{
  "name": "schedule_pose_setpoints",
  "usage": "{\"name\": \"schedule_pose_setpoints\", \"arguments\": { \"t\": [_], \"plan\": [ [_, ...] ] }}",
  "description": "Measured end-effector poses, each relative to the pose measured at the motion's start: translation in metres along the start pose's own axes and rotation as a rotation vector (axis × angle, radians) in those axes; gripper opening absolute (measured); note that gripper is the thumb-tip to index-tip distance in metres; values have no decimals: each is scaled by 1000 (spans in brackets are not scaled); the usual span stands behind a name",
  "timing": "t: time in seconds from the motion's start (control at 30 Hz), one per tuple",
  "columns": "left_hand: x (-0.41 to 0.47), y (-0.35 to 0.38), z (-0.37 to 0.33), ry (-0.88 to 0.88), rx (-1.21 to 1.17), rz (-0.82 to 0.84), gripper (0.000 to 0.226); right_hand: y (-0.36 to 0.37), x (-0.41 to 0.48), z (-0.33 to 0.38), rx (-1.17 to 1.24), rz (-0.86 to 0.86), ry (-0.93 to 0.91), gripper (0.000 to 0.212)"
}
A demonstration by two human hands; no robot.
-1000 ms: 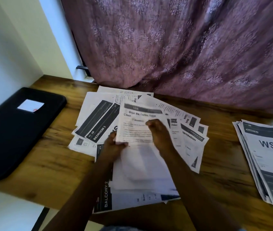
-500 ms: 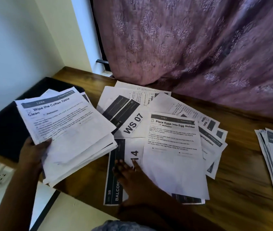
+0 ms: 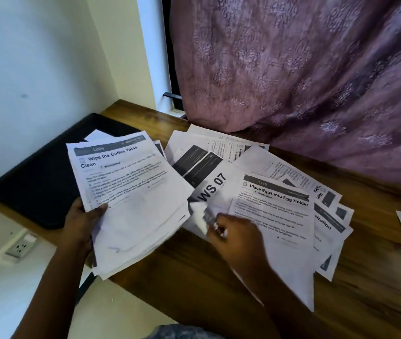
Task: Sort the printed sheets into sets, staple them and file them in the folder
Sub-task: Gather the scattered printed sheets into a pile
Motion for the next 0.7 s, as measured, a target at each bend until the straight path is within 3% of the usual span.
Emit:
{"name": "schedule_pose_setpoints", "arguments": {
  "t": [0.07, 0.17, 0.23, 0.37, 0.47, 0.53, 0.6, 0.7],
  "plan": [
    [-7, 8, -4, 4, -2, -15, 52, -31, 19, -16, 78, -40, 136, 17],
    [-15, 26, -4, 17, 23, 29, 49, -76, 39, -20, 253, -249, 200, 17],
    [-26, 43, -2, 27, 87, 93, 42, -79, 57, -12, 383, -241, 246, 24],
    [-44, 73, 21, -53, 146, 167, 35, -26, 112, 12, 643, -107, 354, 27],
    [-47, 79, 28, -153, 141, 158, 27, 65, 127, 34, 916, 269, 500, 36],
    [-47, 78, 31, -206, 145, 157, 19, 101, 121, 38, 757, 445, 417, 47],
    [-46, 75, 33, -246, 132, 149, 12, 118, 110, 25, 479, 465, 251, 44],
    [-47, 78, 35, -321, 16, 220, 31, 144, 79, 18, 73, 502, -41, 53]
  ]
}}
Point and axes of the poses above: each hand's wrist, its own x-axis towards the middle knuckle, its own y-axis out of the palm, z = x × y, the point moved 8 cm from there along x, towards the middle knuckle, and after that the axes turned 1 degree about -y, right-handed, at the moved point
